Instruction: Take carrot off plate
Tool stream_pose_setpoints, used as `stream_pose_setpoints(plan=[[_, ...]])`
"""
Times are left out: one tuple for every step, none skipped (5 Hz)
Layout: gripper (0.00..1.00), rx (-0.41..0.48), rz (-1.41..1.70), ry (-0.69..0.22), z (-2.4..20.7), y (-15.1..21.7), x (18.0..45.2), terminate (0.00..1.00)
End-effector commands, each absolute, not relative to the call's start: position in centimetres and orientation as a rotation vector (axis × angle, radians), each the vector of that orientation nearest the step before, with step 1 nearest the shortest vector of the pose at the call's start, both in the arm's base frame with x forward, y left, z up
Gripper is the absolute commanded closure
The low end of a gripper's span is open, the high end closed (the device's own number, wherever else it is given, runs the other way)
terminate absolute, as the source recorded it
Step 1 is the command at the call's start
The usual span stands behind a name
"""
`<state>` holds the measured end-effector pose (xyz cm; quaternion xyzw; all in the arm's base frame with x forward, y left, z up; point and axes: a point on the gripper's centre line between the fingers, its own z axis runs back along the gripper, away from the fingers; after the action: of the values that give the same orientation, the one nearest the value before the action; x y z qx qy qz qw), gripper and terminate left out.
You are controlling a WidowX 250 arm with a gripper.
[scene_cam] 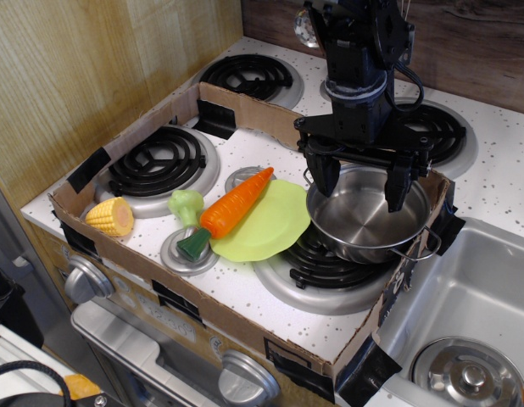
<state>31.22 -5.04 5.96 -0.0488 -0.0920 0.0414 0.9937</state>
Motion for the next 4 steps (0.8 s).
stream_pose_setpoints(plan=[[0.00,-0.098,0.083,-0.184,6.0,-5.0,31.2,0.00],[0.00,-0.077,0.080,-0.187,7.3,-4.3,31.6,0.00],[0.00,-0.069,0.092,-0.200,8.4,-3.4,31.9,0.00],[0.00,-0.063,0.116,-0.201,9.8,-3.0,31.9,0.00]])
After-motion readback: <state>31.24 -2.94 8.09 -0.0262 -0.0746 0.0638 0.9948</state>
